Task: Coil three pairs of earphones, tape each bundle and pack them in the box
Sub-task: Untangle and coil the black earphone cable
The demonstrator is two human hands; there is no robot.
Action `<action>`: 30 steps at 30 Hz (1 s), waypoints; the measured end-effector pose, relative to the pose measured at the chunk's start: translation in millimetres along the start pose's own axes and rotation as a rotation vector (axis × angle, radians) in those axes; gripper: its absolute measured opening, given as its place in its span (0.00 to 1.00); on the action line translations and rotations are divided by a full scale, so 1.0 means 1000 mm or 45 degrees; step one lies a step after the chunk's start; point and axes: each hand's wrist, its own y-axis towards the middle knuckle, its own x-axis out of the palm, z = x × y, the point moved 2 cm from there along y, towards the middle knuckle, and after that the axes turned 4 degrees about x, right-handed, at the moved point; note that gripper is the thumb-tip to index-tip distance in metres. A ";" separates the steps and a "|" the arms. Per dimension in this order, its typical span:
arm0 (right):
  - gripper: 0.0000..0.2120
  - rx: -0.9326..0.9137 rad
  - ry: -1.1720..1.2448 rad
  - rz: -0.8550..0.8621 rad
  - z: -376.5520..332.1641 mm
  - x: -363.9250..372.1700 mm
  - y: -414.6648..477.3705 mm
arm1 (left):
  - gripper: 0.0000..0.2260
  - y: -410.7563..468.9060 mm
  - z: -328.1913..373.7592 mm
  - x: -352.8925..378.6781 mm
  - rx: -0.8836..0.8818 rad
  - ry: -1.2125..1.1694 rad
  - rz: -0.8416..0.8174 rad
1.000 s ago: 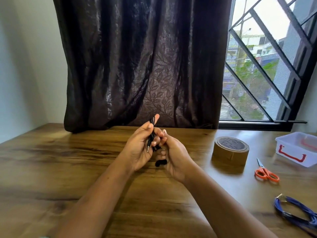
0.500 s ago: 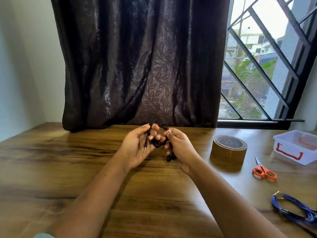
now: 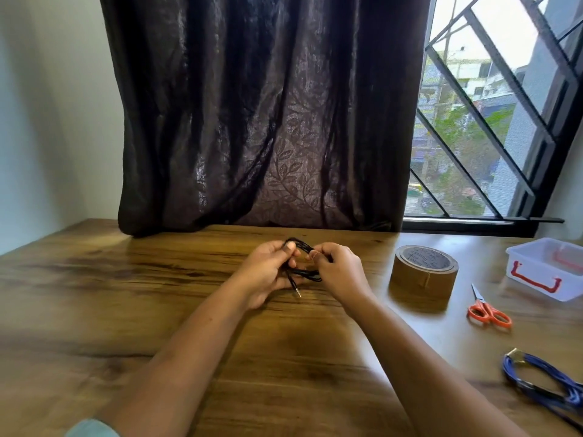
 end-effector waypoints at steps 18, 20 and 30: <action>0.10 0.363 -0.171 -0.452 0.006 0.005 -0.011 | 0.12 0.009 -0.035 0.017 -0.082 -0.098 0.246; 0.10 0.382 -0.323 -0.423 0.004 -0.001 -0.013 | 0.11 0.013 -0.045 0.013 -0.101 0.155 0.318; 0.06 0.284 -0.490 -0.075 0.009 -0.019 -0.026 | 0.11 0.011 -0.044 0.014 0.241 1.625 0.353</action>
